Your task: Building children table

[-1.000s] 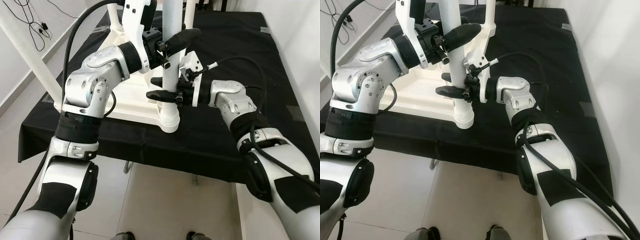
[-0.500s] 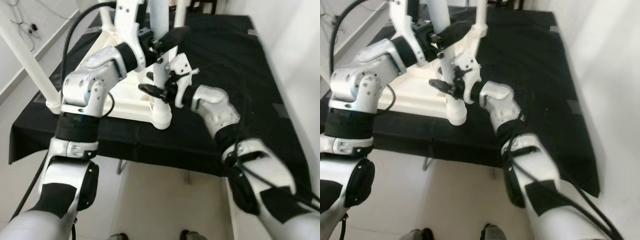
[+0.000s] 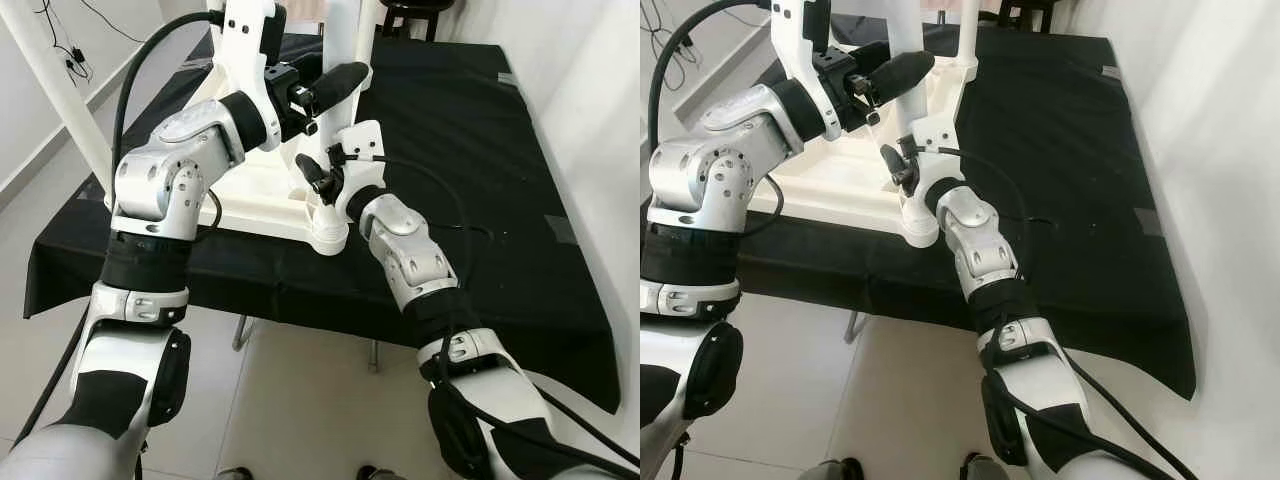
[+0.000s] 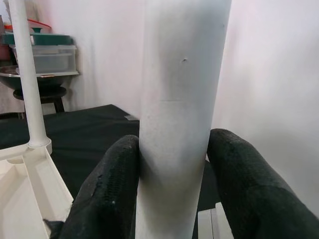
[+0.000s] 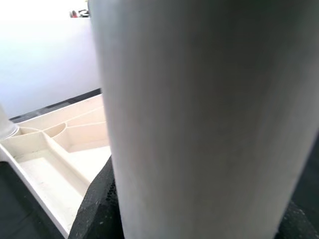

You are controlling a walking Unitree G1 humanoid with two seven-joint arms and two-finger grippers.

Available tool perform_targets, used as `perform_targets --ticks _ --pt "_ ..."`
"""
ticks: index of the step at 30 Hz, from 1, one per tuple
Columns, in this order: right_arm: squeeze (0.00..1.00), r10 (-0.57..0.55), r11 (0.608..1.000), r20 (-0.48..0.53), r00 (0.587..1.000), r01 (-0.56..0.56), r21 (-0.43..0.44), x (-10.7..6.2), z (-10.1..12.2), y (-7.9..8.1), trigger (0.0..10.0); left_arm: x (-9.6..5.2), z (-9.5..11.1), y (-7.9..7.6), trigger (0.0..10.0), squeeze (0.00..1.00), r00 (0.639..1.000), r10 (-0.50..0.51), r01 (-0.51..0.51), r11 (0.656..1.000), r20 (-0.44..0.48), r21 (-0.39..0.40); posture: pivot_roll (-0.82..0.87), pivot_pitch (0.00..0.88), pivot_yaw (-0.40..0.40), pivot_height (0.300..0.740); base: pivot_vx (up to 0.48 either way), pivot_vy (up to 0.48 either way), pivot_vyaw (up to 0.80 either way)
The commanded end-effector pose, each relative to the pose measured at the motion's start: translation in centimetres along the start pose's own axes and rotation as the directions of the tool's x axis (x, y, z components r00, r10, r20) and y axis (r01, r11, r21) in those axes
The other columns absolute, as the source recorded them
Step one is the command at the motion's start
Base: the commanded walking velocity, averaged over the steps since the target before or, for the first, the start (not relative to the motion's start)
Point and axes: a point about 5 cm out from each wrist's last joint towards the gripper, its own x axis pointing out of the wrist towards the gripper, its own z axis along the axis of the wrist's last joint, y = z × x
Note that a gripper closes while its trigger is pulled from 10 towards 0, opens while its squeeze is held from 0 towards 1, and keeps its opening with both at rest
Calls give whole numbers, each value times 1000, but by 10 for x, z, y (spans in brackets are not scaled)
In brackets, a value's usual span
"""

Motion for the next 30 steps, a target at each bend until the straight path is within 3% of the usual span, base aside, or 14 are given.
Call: perform_targets --ticks 1,11,12,13,14,18,19,20,21,22,23,24,27,30 --pt "0 0 999 -217 976 11 53 -12 -41 20 0 6 -8 -7 0 0 997 -47 47 999 -55 -5 9 211 -22 740 0 0 0" --pt "0 -18 999 -203 979 25 31 -15 -34 17 0 5 -9 -6 0 0 996 -50 50 999 -73 3 -2 205 -22 740 0 0 0" --pt "0 -18 999 -195 981 24 25 -14 -32 15 1412 6 -9 -6 0 0 996 -52 53 999 -74 4 -1 204 -23 740 0 0 0" --pt "0 -18 999 -195 981 24 25 -14 -32 15 1412 6 -9 -6 0 0 996 -52 53 999 -74 4 -1 204 -23 740 0 0 0" --pt "808 4 1000 -145 989 0 22 -11 -22 6 10000 7 -8 -7 0 0 996 -58 59 998 -74 4 1 202 -25 740 0 0 0" --pt "808 17 1000 -122 992 -15 23 -10 -17 3 10000 7 -8 -8 0 0 995 -61 61 998 -75 4 1 202 -25 740 0 0 0" --pt "1000 102 995 -70 992 -101 19 -8 -7 -4 10000 8 -8 -9 0 0 995 -66 67 998 -75 6 7 200 -27 740 0 0 0" --pt "1000 251 967 -25 968 -252 -25 -10 5 -14 10000 8 -8 -10 0 0 994 -73 74 997 -76 8 6 197 -26 740 0 0 0" --pt "776 372 924 -17 928 -372 -90 -12 15 -26 10000 9 -8 -11 0 0 994 -80 81 997 -76 9 7 196 -28 740 0 0 0" --pt "192 447 886 -23 894 -446 -129 -14 21 -35 10000 9 -8 -12 0 0 994 -83 84 996 -76 10 6 195 -29 740 0 0 0" --pt "192 447 886 -23 894 -446 -129 -14 21 -35 10000 9 -8 -12 0 0 994 -83 84 996 -76 10 6 195 -29 740 0 0 0" --pt "0 489 863 -30 872 -488 -129 -15 25 -42 10000 9 -8 -13 0 0 993 -85 86 996 -76 10 6 195 -29 740 0 0 0" --pt "0 559 824 -5 829 -555 -114 -12 33 -44 10000 9 -7 -13 0 0 993 -88 89 996 -74 11 14 194 -28 740 0 0 0" --pt "0 571 816 -1 821 -567 -114 -11 35 -43 10000 9 -7 -13 0 0 993 -89 90 996 -73 11 14 194 -28 740 0 0 0"
